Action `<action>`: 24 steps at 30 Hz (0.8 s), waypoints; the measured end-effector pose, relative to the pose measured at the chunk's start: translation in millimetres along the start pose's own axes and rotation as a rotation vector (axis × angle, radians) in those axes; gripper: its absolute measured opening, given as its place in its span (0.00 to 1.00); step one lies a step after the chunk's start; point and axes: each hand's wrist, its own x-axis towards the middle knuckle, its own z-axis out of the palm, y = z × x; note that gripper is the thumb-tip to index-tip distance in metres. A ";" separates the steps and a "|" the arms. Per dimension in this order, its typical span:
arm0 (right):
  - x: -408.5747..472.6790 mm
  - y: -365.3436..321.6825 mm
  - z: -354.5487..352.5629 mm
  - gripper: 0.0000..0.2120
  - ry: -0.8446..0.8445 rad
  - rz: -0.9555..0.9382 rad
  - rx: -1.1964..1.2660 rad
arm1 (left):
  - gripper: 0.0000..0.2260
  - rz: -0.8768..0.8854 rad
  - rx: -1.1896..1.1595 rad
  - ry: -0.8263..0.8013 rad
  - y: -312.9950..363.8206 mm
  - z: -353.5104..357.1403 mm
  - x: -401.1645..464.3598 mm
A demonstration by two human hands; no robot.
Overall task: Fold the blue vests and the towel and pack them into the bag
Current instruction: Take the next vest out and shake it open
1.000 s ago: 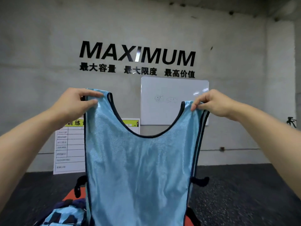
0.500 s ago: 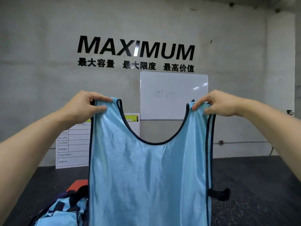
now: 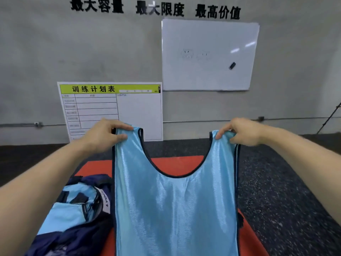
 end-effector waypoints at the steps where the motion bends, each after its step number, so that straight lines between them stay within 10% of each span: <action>1: 14.1 5.8 18.9 0.23 -0.024 -0.002 -0.010 | 0.14 -0.030 -0.003 -0.025 -17.7 15.0 5.9; 16: 229.7 99.1 292.0 0.29 -0.348 0.050 -0.147 | 0.17 -0.237 0.134 -0.315 -266.1 231.9 114.1; 24: 330.4 124.1 358.5 0.25 -0.281 0.123 -0.248 | 0.21 -0.261 0.228 -0.195 -330.9 294.0 199.9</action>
